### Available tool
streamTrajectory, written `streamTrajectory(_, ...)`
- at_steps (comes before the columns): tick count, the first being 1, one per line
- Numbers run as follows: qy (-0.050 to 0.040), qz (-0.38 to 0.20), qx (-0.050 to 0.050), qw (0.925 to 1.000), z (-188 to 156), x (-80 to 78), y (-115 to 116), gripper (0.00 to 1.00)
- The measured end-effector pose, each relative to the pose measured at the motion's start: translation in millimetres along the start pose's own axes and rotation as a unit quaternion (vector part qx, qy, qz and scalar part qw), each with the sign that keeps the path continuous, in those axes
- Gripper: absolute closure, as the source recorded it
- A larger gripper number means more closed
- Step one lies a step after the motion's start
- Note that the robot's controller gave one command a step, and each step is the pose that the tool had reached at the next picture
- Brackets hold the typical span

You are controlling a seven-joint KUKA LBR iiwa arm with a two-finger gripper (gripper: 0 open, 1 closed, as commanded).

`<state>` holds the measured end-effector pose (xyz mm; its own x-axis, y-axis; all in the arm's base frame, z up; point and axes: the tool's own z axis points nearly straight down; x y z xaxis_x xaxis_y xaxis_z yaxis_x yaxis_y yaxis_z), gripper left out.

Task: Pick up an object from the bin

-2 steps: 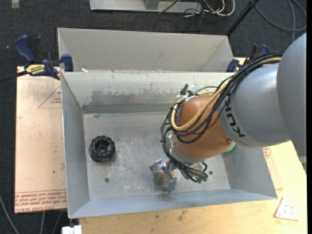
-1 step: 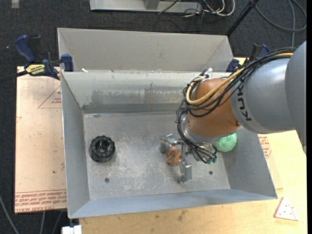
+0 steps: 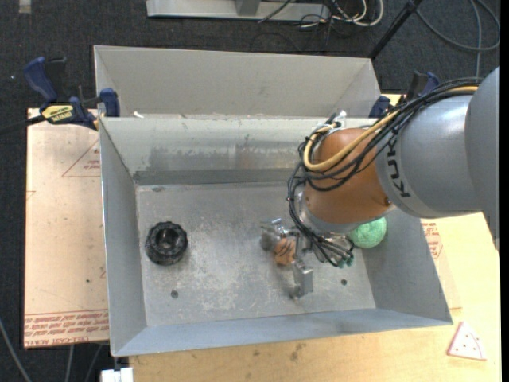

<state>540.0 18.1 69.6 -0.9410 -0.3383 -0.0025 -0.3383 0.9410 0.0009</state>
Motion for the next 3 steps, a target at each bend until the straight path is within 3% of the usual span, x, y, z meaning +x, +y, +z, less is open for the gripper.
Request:
streamTrajectory(2, -0.0013, 0.022, 0.001, 0.9998, -8, -31.0, -22, 0.00)
streamTrajectory(3, 0.0004, 0.041, 0.000, 0.9992, -20, -19.6, -24, 1.00)
